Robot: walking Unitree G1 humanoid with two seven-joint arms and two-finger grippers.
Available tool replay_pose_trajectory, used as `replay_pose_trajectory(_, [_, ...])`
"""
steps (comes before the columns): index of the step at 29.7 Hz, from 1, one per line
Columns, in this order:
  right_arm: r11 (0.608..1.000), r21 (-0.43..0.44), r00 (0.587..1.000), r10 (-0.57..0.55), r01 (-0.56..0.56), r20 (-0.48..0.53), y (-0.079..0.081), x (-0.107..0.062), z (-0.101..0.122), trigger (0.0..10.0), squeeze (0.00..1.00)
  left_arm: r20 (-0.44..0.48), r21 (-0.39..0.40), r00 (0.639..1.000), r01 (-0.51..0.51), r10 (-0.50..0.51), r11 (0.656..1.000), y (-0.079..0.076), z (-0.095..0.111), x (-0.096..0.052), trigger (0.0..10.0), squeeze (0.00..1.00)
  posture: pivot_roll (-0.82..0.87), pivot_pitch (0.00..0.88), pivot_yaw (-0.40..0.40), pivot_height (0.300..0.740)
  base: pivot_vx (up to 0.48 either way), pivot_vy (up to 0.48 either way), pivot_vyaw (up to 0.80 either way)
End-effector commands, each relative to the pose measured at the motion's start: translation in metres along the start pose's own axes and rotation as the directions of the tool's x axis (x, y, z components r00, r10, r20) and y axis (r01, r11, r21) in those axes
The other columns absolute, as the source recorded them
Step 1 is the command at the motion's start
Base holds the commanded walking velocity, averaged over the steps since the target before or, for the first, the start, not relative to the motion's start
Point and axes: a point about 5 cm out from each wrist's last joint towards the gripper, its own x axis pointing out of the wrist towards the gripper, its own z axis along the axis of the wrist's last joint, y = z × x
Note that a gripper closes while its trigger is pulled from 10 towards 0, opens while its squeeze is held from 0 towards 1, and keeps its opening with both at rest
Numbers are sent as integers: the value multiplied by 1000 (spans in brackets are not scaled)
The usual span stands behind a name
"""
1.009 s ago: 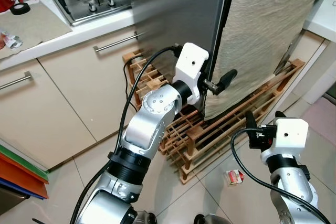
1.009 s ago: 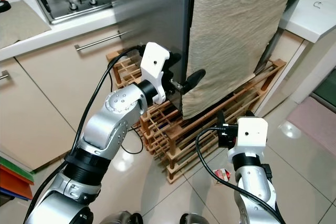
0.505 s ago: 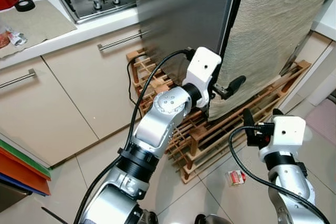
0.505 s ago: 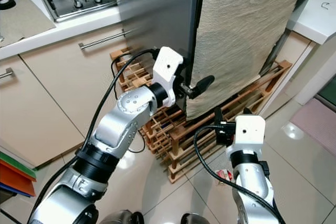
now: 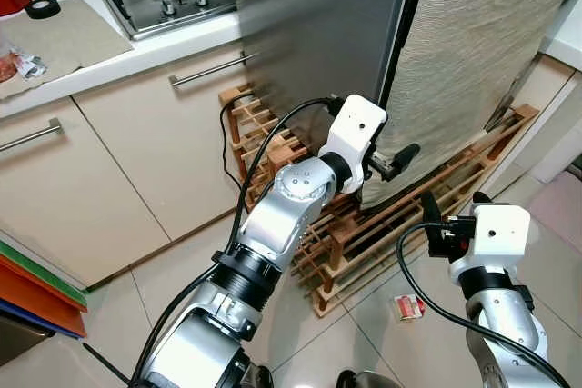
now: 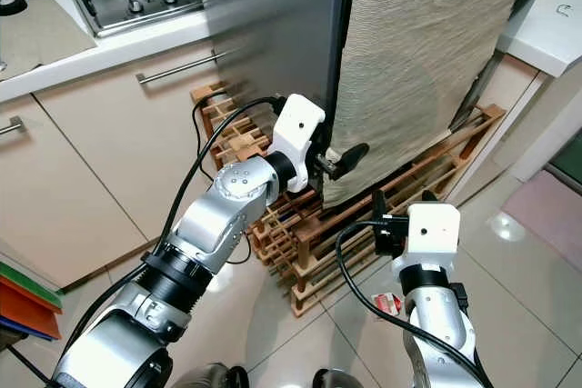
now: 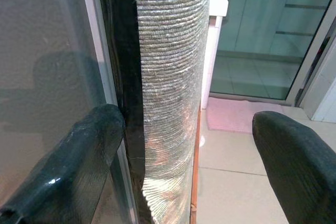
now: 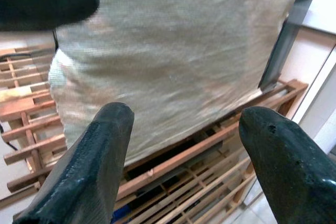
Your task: Restocking fridge
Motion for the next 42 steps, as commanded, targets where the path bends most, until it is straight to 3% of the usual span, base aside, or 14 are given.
replay_pose_trajectory(1, [1000, -9, 1000, -1, 1, 3, -3, -1, 3, 10000, 8, 112, -64, 984, 147, -139, 987, -54, 36, 28, 10000, 0, -52, 112, 36, 740, 0, 0, 0])
replay_pose_trajectory(4, [1000, -10, 1000, -2, 2, 0, -3, -2, 3, 10000, 4, 118, -81, 982, 158, -148, 984, -58, 38, 30, 10000, 0, -53, 112, 37, 740, 0, 0, 0])
replay_pose_trajectory(9, [1000, -6, 1000, -2, 2, 0, -1, -1, 3, 10000, 8, 216, -78, 948, 257, -235, 963, -72, 61, 28, 10000, 0, -53, 112, 43, 740, 0, 0, 0])
replay_pose_trajectory(11, [1000, -5, 1000, -2, 2, -2, 0, -1, 3, 10000, 4, 274, -72, 907, 352, -321, 933, -80, 74, 22, 10000, 0, -52, 111, 44, 740, 0, 0, 0])
replay_pose_trajectory(15, [1000, -5, 1000, -3, 3, -3, 0, 0, 3, 10000, 8, 304, -61, 880, 401, -365, 914, -83, 81, 18, 10000, 0, -51, 109, 45, 740, 0, 0, 0])
replay_pose_trajectory(20, [1000, -3, 1000, -5, 5, -3, -1, 0, 2, 10000, 8, 374, -35, 793, 531, -481, 847, -92, 95, 9, 10000, 0, -55, 105, 52, 740, 0, 0, 0])
replay_pose_trajectory(22, [1000, -3, 1000, -5, 5, -7, -1, -2, 1, 10000, 8, 384, -32, 774, 556, -503, 831, -94, 97, 7, 10000, 0, -56, 105, 53, 740, 0, 0, 0])
replay_pose_trajectory(23, [1000, -5, 1000, -8, 8, -15, -2, -4, -1, 10000, 8, 401, -26, 744, 592, -534, 805, -97, 101, 4, 10000, 0, -58, 104, 54, 740, 0, 0, 0])
replay_pose_trajectory(26, [1000, -8, 1000, -12, 12, -23, -3, -6, -2, 10000, 8, 404, -27, 725, 619, -558, 785, -100, 103, 3, 10000, 0, -66, 102, 57, 740, 0, 0, 0])
replay_pose_trajectory(31, [1000, -9, 1000, -16, 16, -19, -3, -4, -1, 10000, 8, 388, -35, 741, 606, -548, 795, -97, 100, 6, 10000, 0, -70, 97, 55, 740, 0, 0, 0])
replay_pose_trajectory(36, [1000, -10, 1000, -16, 16, -9, -3, 1, 1, 10000, 8, 315, -39, 854, 448, -414, 893, -69, 81, 7, 10000, 0, -65, 95, 38, 740, 0, 0, 0])
replay_pose_trajectory(39, [1000, -12, 1000, -15, 15, -7, -4, 2, 1, 10000, 8, 290, -52, 896, 367, -338, 929, -55, 72, 5, 10000, 0, -63, 92, 33, 740, 0, 0, 0])
replay_pose_trajectory(41, [1000, -14, 1000, -13, 13, -4, -5, 2, 2, 10000, 8, 259, -40, 936, 259, -240, 965, -37, 62, 2, 10000, 0, -58, 90, 29, 740, 0, 0, 0])
replay_pose_trajectory(42, [1000, -14, 1000, -13, 13, -4, -5, 2, 2, 10000, 8, 259, -40, 936, 259, -240, 965, -37, 62, 2, 10000, 0, -58, 90, 29, 740, 0, 0, 0])
